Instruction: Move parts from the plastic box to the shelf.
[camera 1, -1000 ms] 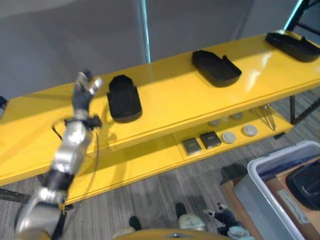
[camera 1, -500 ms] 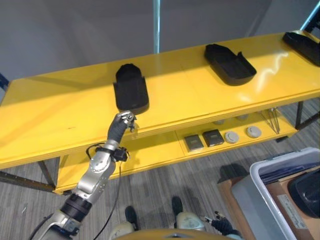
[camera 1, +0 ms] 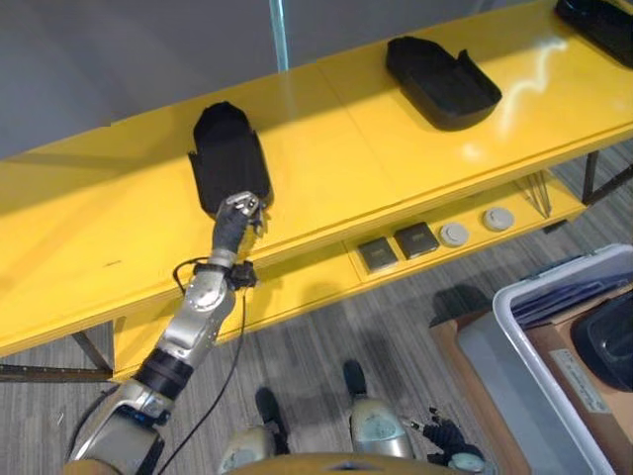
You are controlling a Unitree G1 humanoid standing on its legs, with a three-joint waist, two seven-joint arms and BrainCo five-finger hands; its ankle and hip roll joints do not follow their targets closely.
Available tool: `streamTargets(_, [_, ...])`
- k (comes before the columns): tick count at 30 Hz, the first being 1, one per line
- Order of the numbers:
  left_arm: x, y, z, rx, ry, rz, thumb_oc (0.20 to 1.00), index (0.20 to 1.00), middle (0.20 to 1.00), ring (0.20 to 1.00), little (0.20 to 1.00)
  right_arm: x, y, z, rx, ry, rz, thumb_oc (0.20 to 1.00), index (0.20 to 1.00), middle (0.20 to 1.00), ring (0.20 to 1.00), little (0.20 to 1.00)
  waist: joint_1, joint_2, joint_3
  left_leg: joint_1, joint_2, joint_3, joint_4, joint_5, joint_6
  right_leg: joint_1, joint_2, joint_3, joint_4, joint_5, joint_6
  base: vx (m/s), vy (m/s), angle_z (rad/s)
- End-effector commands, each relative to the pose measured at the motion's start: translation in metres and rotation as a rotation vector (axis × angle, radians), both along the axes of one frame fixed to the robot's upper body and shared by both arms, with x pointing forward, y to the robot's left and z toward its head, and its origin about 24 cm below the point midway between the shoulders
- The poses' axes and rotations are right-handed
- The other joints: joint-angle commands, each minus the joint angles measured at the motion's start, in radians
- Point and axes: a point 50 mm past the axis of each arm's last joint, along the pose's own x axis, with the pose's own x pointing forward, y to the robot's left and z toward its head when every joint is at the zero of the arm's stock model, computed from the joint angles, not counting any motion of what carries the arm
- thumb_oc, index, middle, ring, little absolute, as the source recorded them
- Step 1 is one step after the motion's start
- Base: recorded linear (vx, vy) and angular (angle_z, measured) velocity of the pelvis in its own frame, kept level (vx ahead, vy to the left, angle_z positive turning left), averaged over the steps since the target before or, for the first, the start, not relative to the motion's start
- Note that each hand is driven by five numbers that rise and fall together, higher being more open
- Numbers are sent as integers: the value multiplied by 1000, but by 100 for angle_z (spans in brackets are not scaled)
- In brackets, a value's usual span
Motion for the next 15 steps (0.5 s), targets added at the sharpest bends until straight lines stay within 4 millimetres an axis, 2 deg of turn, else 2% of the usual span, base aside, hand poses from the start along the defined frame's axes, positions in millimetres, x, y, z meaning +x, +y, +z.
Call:
streamTargets(1, [16, 5, 27, -25, -105, 52, 200, 200, 200, 200, 200, 10, 2, 3, 5, -19, 38, 1000, 1000, 1000, 1000, 1000, -19, -24, 17, 8, -12, 10, -1, -94, 17, 48, 13, -29, 2, -109, -8, 22, 23, -10])
streamTargets(8, [24, 17, 27, -50, -91, 94, 200, 200, 200, 200, 200, 12, -1, 5, -5, -24, 46, 1000, 1000, 1000, 1000, 1000, -34, -26, 38, 12, -6, 18, -1, -85, 10, 49, 18, -22, 6, -112, -13, 11, 8, -7])
streamTargets(12, [23, 19, 19, -56, -76, 139, 200, 200, 200, 200, 200, 11, -1, 6, -5, -27, 36, 1000, 1000, 1000, 1000, 1000, -33, -28, 39, 14, 0, 25, -1, -77, 8, 60, 18, -24, 7, -117, -16, 4, -2, -2])
streamTargets(15, [27, 24, 26, -49, -104, 129, 200, 200, 200, 200, 200, 13, -3, 7, -8, -33, 44, 1000, 1000, 1000, 1000, 1000, -37, -28, 40, 13, 5, 32, -1, -73, 4, 62, 21, -22, 3, -116, -17, -30, 0, -2])
